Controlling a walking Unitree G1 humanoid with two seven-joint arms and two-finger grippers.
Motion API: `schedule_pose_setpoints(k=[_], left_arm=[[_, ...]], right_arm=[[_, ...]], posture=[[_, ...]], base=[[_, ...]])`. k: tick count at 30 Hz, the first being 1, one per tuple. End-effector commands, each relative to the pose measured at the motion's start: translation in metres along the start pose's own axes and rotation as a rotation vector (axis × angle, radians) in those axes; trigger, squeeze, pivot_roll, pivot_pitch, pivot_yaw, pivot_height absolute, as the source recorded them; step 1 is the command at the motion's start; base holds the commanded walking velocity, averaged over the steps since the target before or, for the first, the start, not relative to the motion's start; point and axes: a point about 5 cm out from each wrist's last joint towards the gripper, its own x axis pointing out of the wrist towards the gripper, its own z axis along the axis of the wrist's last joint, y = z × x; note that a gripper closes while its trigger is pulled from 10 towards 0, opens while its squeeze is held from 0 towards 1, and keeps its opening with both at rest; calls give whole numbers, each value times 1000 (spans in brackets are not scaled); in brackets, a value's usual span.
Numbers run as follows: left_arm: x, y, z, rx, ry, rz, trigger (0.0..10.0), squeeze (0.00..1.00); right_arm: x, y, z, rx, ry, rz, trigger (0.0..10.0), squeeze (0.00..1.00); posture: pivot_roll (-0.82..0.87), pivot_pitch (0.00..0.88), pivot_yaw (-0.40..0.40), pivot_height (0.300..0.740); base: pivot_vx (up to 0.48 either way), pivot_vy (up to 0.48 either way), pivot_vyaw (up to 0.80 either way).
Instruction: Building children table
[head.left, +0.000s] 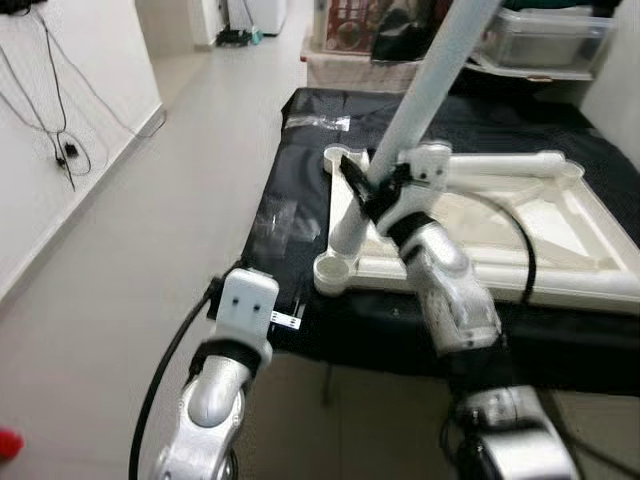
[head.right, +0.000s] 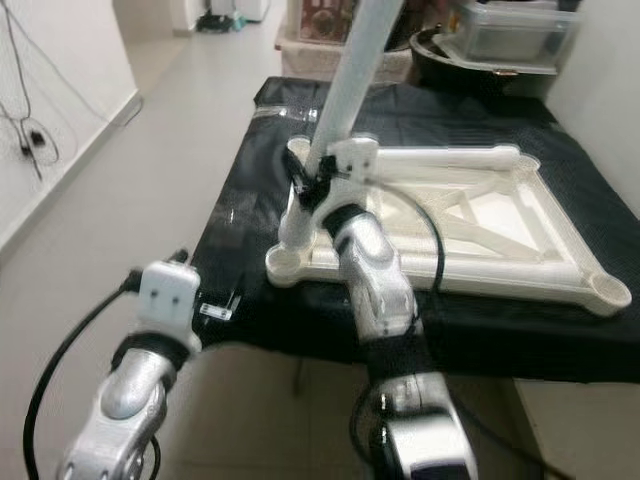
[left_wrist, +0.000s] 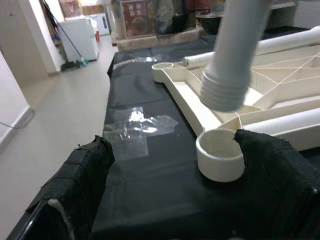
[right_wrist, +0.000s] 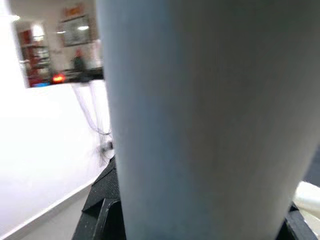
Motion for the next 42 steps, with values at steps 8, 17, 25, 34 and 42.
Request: schedule_pose_setpoints(k=[8, 17, 25, 34, 42], left_arm=[[-10, 8, 12, -2, 14, 6, 10000, 0], [-13, 9, 12, 8, 40, -13, 10000, 0], [-13, 8, 7, 12, 60, -15, 10000, 0], [-11, 5, 7, 10, 61, -37, 10000, 0], [-10, 3, 7, 2, 60, -32, 10000, 0]], right_arm=[[15, -27, 14, 98, 80, 198, 10000, 0], [14, -31, 38, 184, 61, 502, 10000, 0], [12, -26, 46, 188, 24, 656, 10000, 0], [-1, -21, 22, 123, 169, 819, 10000, 0], [0, -27, 20, 3, 223, 764, 10000, 0]], posture=[[95, 377, -87, 740], [108, 384, -79, 740], [107, 361, -74, 740], [114, 325, -64, 740], [103, 325, -63, 740]], base=[[0, 0, 0], [0, 0, 0], [0, 0, 0], [0, 0, 0], [0, 0, 0]])
